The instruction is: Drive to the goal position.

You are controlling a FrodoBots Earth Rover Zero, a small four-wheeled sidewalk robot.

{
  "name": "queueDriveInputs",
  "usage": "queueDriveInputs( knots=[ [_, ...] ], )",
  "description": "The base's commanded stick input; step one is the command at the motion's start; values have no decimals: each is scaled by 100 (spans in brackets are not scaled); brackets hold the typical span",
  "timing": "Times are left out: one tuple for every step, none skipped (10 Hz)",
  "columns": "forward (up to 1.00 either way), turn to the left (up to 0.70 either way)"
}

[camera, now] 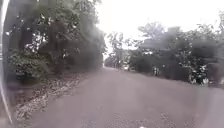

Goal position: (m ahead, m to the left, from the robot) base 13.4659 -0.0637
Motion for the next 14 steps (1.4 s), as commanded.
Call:
queueDriveInputs(
  knots=[
    [70, 1],
    [70, 1],
    [70, 1],
    [70, 1],
    [70, 1],
    [70, 1],
    [70, 1],
    [70, 1],
    [70, 1],
    [70, 1],
    [70, 1],
    [70, 1],
    [70, 1],
    [70, 1]
  ],
)
